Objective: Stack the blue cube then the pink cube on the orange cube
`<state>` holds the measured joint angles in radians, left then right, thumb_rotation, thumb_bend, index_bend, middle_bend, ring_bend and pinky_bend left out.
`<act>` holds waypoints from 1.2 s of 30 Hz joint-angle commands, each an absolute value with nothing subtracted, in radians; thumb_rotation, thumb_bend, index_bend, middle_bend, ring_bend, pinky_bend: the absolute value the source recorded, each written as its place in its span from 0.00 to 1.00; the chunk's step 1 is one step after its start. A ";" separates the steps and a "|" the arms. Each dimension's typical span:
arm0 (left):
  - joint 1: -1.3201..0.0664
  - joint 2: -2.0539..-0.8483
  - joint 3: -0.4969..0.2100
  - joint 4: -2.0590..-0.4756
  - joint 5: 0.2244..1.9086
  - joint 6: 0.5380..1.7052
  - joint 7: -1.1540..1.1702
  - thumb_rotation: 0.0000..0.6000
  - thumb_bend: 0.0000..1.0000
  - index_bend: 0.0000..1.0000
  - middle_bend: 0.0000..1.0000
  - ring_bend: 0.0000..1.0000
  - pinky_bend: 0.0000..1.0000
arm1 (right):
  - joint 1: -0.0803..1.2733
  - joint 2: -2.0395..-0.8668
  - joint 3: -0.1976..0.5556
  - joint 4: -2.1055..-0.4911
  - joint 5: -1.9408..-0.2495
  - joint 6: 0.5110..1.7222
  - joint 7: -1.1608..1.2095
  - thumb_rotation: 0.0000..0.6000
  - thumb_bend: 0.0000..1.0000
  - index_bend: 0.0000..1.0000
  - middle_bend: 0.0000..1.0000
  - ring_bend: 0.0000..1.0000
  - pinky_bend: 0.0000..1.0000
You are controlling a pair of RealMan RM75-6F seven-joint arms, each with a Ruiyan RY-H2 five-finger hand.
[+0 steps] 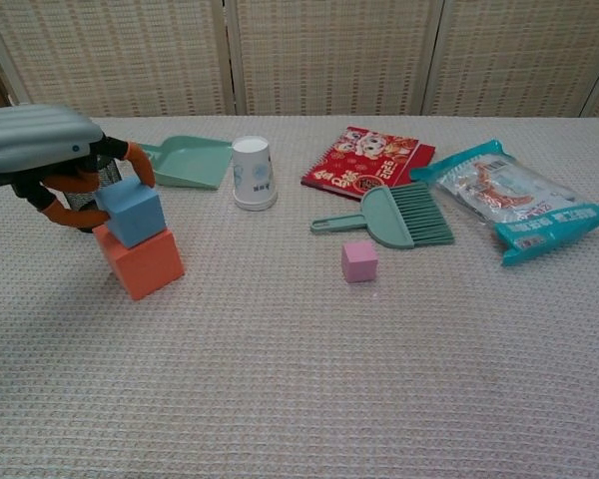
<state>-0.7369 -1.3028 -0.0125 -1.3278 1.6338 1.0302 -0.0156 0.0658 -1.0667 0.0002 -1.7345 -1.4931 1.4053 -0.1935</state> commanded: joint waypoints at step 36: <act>-0.736 -1.312 0.003 -1.315 1.639 1.043 0.004 1.00 0.37 0.19 1.00 1.00 1.00 | 0.063 -1.068 0.002 -1.737 -1.492 1.413 -0.199 1.00 0.09 0.00 0.00 0.00 0.00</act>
